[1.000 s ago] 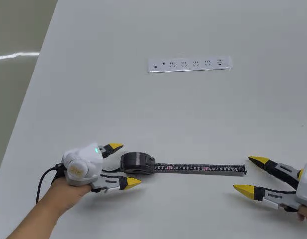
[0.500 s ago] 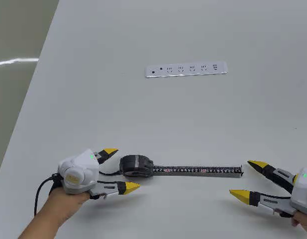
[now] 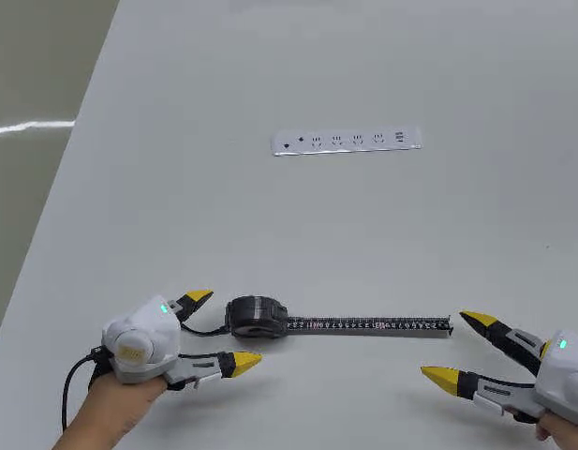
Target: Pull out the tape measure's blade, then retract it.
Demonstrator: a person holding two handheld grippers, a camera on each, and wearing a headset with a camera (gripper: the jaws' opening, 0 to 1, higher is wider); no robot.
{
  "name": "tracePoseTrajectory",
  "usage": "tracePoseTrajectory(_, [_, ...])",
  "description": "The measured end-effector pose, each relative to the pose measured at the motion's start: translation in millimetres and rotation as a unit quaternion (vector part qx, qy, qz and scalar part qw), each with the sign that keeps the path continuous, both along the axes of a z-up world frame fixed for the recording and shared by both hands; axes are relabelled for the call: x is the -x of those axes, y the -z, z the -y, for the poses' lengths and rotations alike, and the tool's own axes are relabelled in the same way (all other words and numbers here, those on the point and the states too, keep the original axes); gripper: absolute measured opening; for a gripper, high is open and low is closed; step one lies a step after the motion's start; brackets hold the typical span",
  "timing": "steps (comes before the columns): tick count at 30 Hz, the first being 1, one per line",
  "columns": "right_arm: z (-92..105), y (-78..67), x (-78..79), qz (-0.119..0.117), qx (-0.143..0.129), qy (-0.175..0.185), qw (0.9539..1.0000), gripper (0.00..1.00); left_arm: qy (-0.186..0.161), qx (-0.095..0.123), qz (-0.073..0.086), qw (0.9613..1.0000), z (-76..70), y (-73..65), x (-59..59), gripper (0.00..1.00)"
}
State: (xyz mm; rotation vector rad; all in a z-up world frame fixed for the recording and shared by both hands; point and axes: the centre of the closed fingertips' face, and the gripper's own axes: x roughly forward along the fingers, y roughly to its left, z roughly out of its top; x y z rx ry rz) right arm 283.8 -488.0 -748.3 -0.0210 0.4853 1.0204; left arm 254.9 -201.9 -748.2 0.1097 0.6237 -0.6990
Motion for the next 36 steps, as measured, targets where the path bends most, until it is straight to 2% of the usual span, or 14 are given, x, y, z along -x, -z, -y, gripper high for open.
tracePoseTrajectory(2, [2.4, -3.1, 0.1, -0.002, -0.008, 0.011, 0.9999, 0.70, -0.005, 0.002, 0.003, 1.0000, -1.2, -2.2, 0.7, 0.79])
tracePoseTrajectory(9, [4.7, -7.1, 9.2, 0.002, -0.011, 0.028, 0.9996, 0.71, -0.018, 0.000, 0.004, 0.9998, -9.2, -3.8, 10.9, 0.79])
tracePoseTrajectory(14, [4.8, -7.7, 15.5, 0.006, -0.009, 0.038, 0.9992, 0.71, -0.031, 0.008, 0.010, 0.9994, -13.2, -9.0, 16.7, 0.80])
tracePoseTrajectory(19, [5.7, -15.9, 18.5, 0.016, -0.009, 0.051, 0.9985, 0.71, -0.049, 0.011, 0.018, 0.9986, -18.1, -16.4, 21.9, 0.81])
tracePoseTrajectory(23, [5.0, -20.9, 21.4, 0.021, -0.007, 0.055, 0.9982, 0.71, -0.058, 0.012, 0.021, 0.9980, -20.8, -16.8, 26.7, 0.81])
tracePoseTrajectory(31, [5.2, -25.4, 32.8, 0.023, -0.006, 0.062, 0.9978, 0.72, -0.075, 0.022, 0.026, 0.9966, -23.0, -18.9, 38.7, 0.81])
tracePoseTrajectory(36, [8.6, -27.1, 38.5, 0.027, -0.006, 0.068, 0.9973, 0.73, -0.089, 0.039, 0.029, 0.9948, -23.8, -20.5, 47.9, 0.82])
